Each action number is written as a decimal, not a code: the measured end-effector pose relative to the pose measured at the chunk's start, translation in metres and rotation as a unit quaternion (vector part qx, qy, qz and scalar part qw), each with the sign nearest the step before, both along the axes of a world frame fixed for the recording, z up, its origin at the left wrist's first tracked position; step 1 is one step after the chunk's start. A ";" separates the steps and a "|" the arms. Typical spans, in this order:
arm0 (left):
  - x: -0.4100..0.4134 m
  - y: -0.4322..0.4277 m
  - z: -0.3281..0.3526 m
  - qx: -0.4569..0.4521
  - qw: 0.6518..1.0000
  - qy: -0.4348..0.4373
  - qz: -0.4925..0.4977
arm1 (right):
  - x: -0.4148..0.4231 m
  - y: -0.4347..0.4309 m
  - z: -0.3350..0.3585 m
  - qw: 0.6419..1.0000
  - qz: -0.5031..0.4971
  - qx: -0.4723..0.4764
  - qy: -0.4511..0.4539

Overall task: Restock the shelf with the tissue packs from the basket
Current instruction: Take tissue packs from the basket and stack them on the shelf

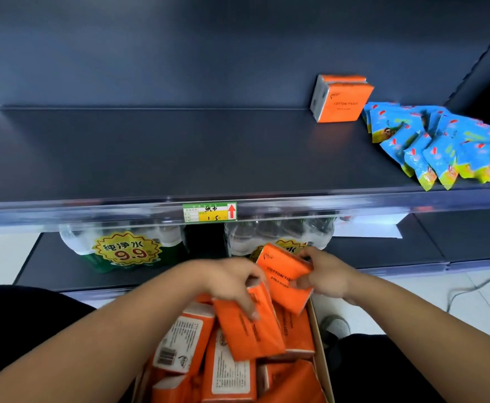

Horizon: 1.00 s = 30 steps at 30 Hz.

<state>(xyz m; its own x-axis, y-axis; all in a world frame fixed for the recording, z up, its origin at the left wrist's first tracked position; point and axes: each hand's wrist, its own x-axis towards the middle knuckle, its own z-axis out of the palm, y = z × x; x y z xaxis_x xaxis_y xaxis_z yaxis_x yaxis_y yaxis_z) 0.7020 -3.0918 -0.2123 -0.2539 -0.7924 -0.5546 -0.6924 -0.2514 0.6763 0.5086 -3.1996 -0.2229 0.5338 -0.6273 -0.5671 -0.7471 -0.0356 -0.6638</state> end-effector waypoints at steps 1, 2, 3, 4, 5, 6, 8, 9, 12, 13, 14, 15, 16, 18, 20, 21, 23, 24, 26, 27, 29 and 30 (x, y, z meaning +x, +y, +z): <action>0.008 -0.003 0.009 0.000 0.999 0.029 0.013 | 0.000 -0.003 0.005 1.000 -0.011 0.001 -0.025; 0.017 -0.005 0.018 0.004 0.997 0.070 0.035 | 0.000 -0.005 0.011 0.998 -0.023 0.002 -0.051; 0.026 -0.006 0.027 0.008 0.992 0.113 0.059 | 0.001 -0.007 0.016 0.997 -0.034 -0.001 -0.075; 0.034 -0.006 0.035 0.010 0.985 0.151 0.079 | 0.000 -0.010 0.023 0.994 -0.045 -0.010 -0.098; 0.042 -0.006 0.041 0.013 0.981 0.173 0.090 | 0.000 -0.012 0.029 0.991 -0.057 -0.021 -0.121; 0.049 -0.006 0.045 0.017 0.979 0.182 0.096 | 0.000 -0.013 0.036 0.986 -0.069 -0.033 -0.145; 0.058 -0.004 0.049 0.025 0.981 0.164 0.100 | -0.002 -0.014 0.052 0.978 -0.084 -0.061 -0.182; 0.061 -0.003 0.050 0.030 0.983 0.151 0.103 | -0.004 -0.015 0.060 0.974 -0.083 -0.080 -0.196; 0.064 0.001 0.055 0.046 0.980 0.148 0.122 | -0.010 -0.014 0.088 0.954 -0.094 -0.093 -0.268; 0.064 0.002 0.058 0.044 0.979 0.152 0.127 | -0.012 -0.013 0.095 0.942 -0.098 -0.073 -0.312; 0.064 0.003 0.062 0.036 0.977 0.159 0.138 | -0.014 -0.011 0.101 0.929 -0.099 -0.047 -0.354; 0.063 0.003 0.065 0.020 0.972 0.172 0.157 | -0.015 -0.010 0.105 0.918 -0.094 -0.024 -0.385; 0.062 0.003 0.067 -0.002 0.963 0.191 0.191 | -0.015 -0.007 0.107 0.911 -0.084 -0.003 -0.405; 0.058 0.000 0.071 -0.053 0.926 0.245 0.282 | -0.013 0.003 0.107 0.907 -0.049 0.040 -0.417; 0.051 -0.002 0.077 -0.100 0.881 0.298 0.354 | -0.005 0.015 0.107 0.907 -0.018 0.054 -0.416; 0.047 -0.004 0.081 -0.117 0.862 0.320 0.376 | -0.001 0.019 0.106 0.909 -0.013 0.049 -0.414; 0.041 -0.006 0.086 -0.138 0.831 0.366 0.395 | 0.009 0.024 0.104 0.912 -0.024 0.029 -0.408; 0.037 -0.007 0.088 -0.144 0.818 0.389 0.398 | 0.012 0.024 0.102 0.916 -0.030 -0.003 -0.400; 0.030 -0.010 0.092 -0.153 0.799 0.423 0.399 | 0.017 0.018 0.100 0.923 -0.030 -0.104 -0.369; 0.028 -0.011 0.093 -0.155 0.789 0.436 0.404 | 0.019 0.014 0.098 0.923 -0.030 -0.138 -0.358; 0.024 -0.015 0.099 -0.154 0.779 0.447 0.411 | 0.021 0.008 0.097 0.919 -0.037 -0.163 -0.358; 0.024 -0.018 0.101 -0.154 0.782 0.445 0.408 | 0.022 0.005 0.098 0.916 -0.033 -0.166 -0.363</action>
<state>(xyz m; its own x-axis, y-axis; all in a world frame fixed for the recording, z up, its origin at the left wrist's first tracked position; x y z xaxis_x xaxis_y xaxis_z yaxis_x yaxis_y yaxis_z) 0.7264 -3.1094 -0.1116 0.2294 -0.9533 -0.1965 0.3921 -0.0943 0.9151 0.5308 -3.1942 -0.1251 0.6494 -0.7454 0.1508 -0.1208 -0.2970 -0.9472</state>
